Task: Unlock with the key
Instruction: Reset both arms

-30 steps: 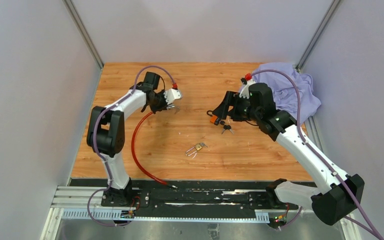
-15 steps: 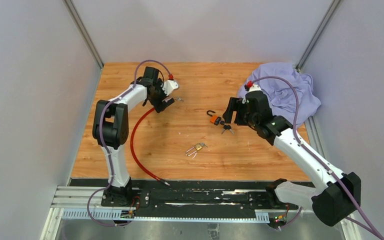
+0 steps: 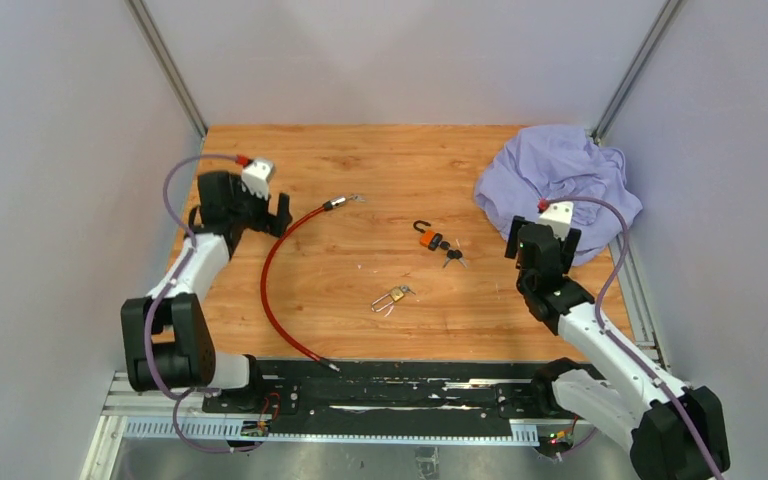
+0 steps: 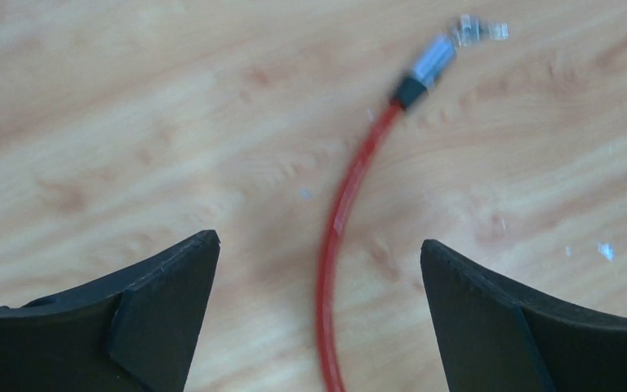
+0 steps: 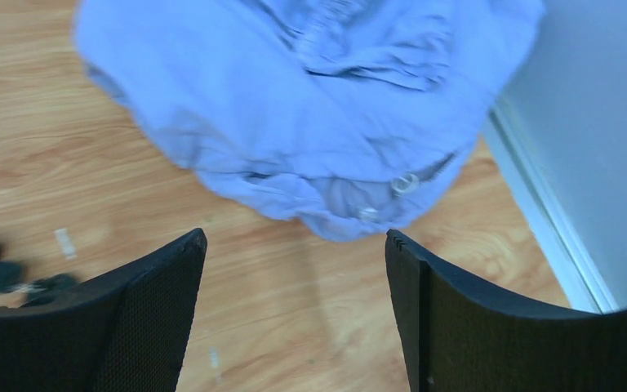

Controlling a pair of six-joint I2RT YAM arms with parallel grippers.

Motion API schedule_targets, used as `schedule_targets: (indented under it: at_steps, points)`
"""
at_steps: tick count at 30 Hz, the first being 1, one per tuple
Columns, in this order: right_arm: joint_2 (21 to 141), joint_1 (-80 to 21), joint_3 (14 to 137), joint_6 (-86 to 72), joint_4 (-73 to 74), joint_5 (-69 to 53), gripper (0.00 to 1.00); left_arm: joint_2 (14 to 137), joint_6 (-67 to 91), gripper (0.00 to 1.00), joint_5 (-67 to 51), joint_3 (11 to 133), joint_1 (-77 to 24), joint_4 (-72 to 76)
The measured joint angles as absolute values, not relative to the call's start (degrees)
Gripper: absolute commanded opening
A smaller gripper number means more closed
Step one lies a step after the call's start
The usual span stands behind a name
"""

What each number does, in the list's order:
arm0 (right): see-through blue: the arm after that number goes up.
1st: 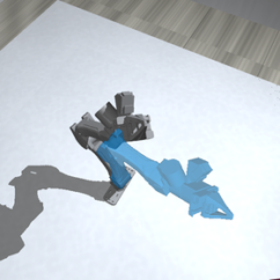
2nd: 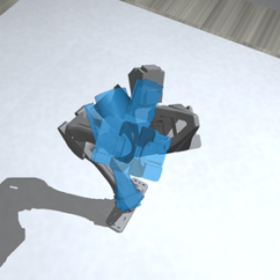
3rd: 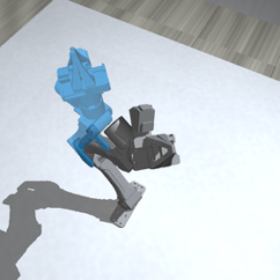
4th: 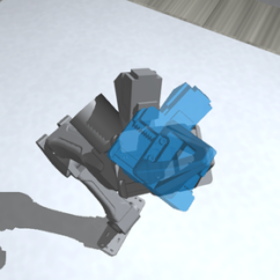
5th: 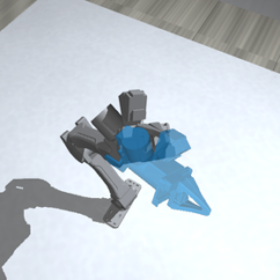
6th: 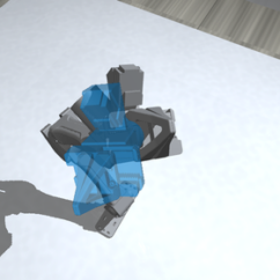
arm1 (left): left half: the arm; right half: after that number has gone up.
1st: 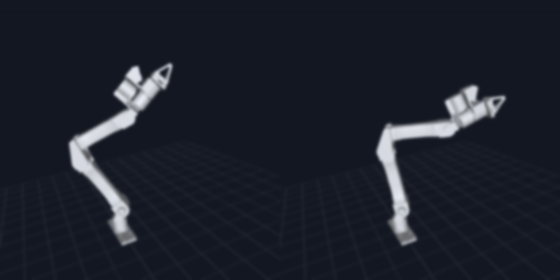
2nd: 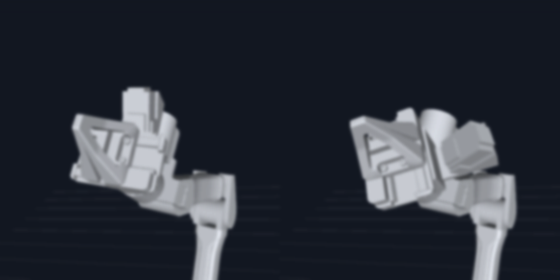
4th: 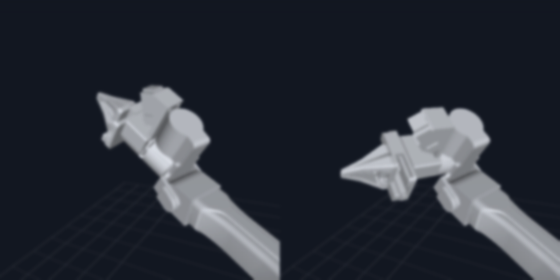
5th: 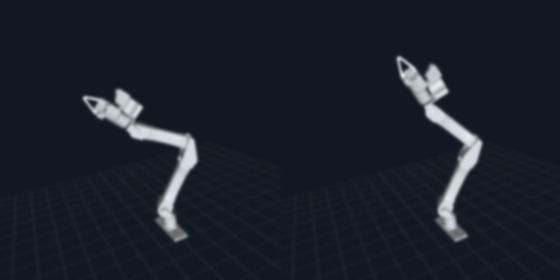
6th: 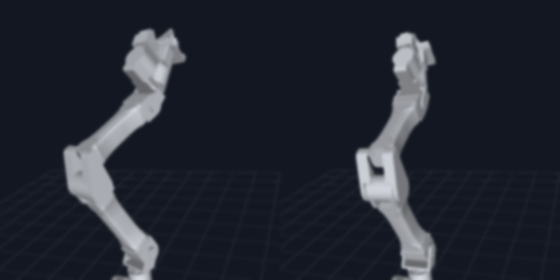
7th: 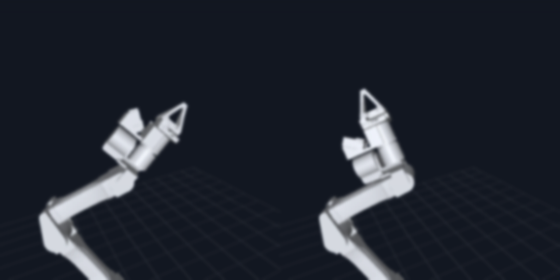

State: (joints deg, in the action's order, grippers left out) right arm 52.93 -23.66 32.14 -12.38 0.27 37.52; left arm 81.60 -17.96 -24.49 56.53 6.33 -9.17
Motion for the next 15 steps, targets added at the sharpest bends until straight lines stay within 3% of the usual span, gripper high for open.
schedule_targets:
  at_steps: [6,15]
  points:
    - [53.32,-15.20,25.06,-11.64,-6.37,41.56,0.79,75.64,-12.58,0.98,-24.99,29.17,6.20,8.82]
    - [61.21,-7.44,18.96,-7.84,-22.50,41.54,0.80,77.45,-4.21,0.98,-25.02,18.31,6.20,40.32]
